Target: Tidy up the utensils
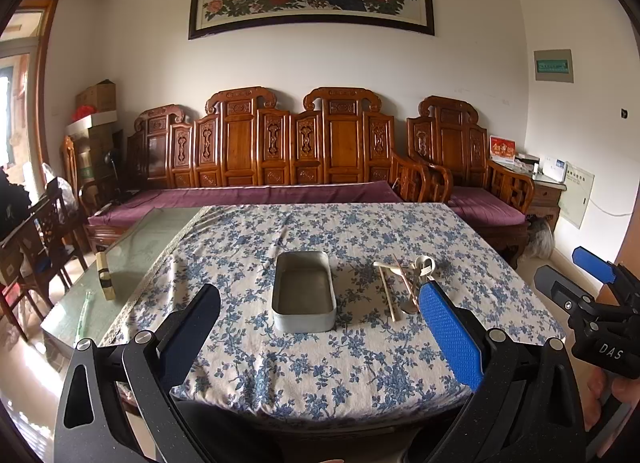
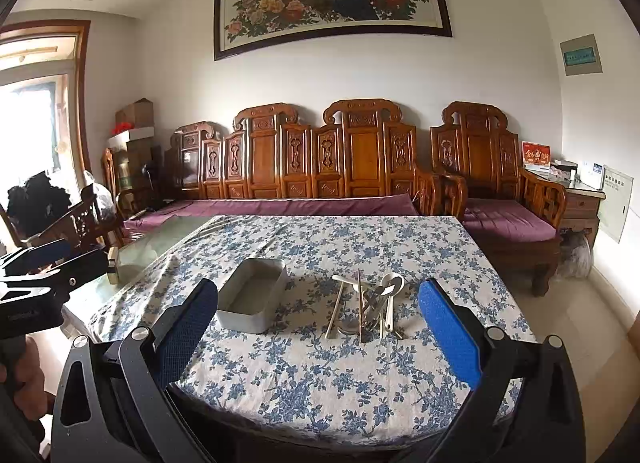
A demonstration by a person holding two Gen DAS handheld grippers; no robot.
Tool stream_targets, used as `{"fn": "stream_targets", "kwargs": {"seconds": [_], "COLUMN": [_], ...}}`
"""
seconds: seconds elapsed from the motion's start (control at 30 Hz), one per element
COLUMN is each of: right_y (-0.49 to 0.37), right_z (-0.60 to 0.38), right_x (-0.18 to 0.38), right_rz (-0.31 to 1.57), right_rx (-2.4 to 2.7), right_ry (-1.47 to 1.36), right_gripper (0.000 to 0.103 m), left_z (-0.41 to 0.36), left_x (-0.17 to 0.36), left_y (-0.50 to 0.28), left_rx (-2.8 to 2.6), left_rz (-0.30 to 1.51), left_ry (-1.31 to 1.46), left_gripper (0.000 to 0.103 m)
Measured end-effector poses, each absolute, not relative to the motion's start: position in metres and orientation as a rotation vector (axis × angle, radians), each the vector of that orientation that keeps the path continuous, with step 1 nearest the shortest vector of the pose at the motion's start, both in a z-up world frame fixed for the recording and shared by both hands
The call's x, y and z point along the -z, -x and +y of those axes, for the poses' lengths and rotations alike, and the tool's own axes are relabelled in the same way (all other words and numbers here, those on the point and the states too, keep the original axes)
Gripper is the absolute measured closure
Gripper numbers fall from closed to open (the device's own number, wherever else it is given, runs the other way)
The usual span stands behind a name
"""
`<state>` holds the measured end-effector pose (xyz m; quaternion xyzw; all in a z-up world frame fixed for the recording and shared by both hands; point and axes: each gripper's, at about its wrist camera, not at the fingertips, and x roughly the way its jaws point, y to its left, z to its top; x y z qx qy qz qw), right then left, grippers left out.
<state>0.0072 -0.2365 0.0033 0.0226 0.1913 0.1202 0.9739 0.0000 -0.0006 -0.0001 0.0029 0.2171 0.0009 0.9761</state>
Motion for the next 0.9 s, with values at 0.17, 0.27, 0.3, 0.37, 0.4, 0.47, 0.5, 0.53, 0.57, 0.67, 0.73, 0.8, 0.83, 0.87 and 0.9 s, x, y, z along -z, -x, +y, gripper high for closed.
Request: {"fn": "stream_targets", "kwargs": {"seconds": [0.17, 0.27, 0.3, 0.37, 0.4, 0.47, 0.5, 0.53, 0.57, 0.67, 0.73, 0.8, 0.83, 0.87, 0.9], "right_y": [-0.0066, -0.0066, -0.0065, -0.0063, -0.0066, -0.007, -0.0076, -0.0059, -0.0046, -0.0048, -0.0047, -0.0047, -0.0048, -0.0048, -0.0046], "right_z": [-0.2365, -0.2365, -0.2362, -0.2368, -0.2362, -0.2354, -0.2347, -0.2363, -0.2379, -0.2377, -0.2378, -0.2378, -0.2375, -0.2378, -0.2379], "right_x": [-0.0026, -0.0027, -0.0028, -0.0029, -0.0028, -0.0016, -0.0011, -0.0016, -0.0022, -0.0029, -0.0029, -0.0029, -0.0026, -0.0029, -0.0031], "right_rz": [0.384, 0.385, 0.385, 0.384, 0.383, 0.383, 0.383, 0.384, 0.385, 0.386, 0.385, 0.384, 0.385, 0.385, 0.386], "right_rx": [-0.243, -0.244, -0.244, -0.244, -0.243, -0.242, -0.241, -0.242, -0.243, -0.242, -0.243, -0.243, -0.242, -0.243, -0.243], "right_ry": [-0.046, -0.046, -0.045, -0.045, -0.045, -0.045, -0.044, -0.044, -0.044, -0.044, -0.045, -0.044, -0.045, -0.045, -0.045], "right_gripper": [0.003, 0.003, 0.003, 0.003, 0.003, 0.003, 0.003, 0.003, 0.003, 0.003, 0.003, 0.003, 0.003, 0.003, 0.003], "left_z": [-0.0007, -0.0007, -0.0007, -0.0007, -0.0007, -0.0008, -0.0007, -0.0008, -0.0008, -0.0011, -0.001, -0.0011, -0.0011, -0.001, -0.0009], "left_x": [0.0001, 0.0001, 0.0001, 0.0002, 0.0003, 0.0002, 0.0002, 0.0002, 0.0003, 0.0003, 0.0001, 0.0001, 0.0002, 0.0002, 0.0002], "left_y": [-0.0001, 0.0, 0.0, -0.0001, -0.0002, -0.0002, -0.0002, -0.0001, -0.0003, -0.0005, 0.0001, 0.0001, 0.0, 0.0002, 0.0003], "left_rx": [-0.002, -0.002, -0.002, -0.002, -0.002, -0.003, -0.002, -0.002, -0.002, -0.002, -0.002, -0.002, -0.002, -0.002, -0.002], "left_rz": [0.439, 0.438, 0.438, 0.439, 0.439, 0.439, 0.439, 0.439, 0.44, 0.441, 0.442, 0.441, 0.441, 0.441, 0.441], "left_ry": [-0.007, -0.006, -0.006, -0.007, -0.006, -0.008, -0.007, -0.007, -0.007, -0.008, -0.008, -0.009, -0.009, -0.009, -0.008], "left_gripper": [0.006, 0.006, 0.006, 0.006, 0.006, 0.006, 0.006, 0.006, 0.006, 0.006, 0.006, 0.006, 0.006, 0.006, 0.006]}}
